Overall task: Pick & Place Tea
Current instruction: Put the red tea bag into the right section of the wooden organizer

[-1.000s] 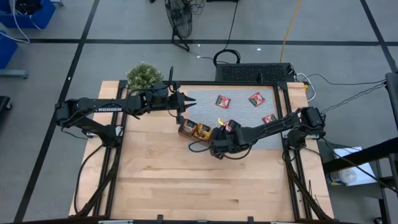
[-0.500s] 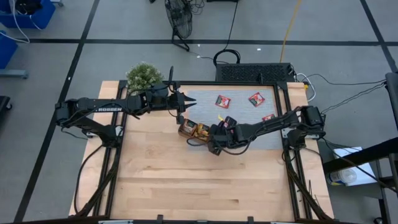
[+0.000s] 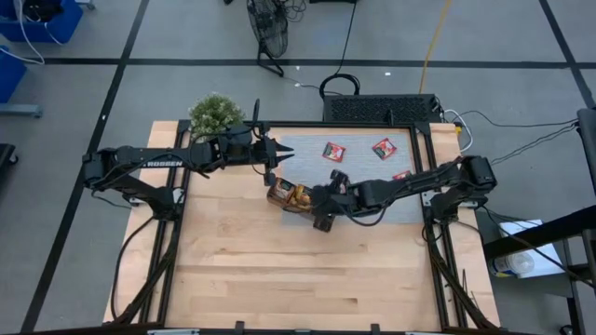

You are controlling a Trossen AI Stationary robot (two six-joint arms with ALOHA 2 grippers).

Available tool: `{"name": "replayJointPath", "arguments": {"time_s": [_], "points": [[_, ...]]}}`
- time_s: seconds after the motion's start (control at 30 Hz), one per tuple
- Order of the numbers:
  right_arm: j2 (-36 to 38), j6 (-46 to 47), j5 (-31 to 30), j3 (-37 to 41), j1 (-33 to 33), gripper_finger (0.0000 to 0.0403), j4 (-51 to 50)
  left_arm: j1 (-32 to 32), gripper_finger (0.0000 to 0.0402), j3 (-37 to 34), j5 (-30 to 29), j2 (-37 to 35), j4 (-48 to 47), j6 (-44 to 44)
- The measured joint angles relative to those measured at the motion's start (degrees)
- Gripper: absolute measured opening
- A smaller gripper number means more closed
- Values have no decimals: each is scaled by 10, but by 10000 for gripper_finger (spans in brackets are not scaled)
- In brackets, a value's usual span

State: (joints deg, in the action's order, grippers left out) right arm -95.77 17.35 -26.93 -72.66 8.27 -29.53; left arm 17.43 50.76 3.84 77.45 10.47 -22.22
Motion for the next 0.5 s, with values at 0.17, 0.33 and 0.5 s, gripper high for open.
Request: {"name": "replayJointPath", "arguments": {"time_s": [0.17,0.33,0.5], "points": [[-24,-10,133,0,0,13,10,0,67,0,0,0,-4,0],[-57,18,187,-26,-11,1,-46,0,67,0,0,0,-4,0],[-92,21,198,-57,-29,0,-98,0,67,0,0,0,-4,1]]}}
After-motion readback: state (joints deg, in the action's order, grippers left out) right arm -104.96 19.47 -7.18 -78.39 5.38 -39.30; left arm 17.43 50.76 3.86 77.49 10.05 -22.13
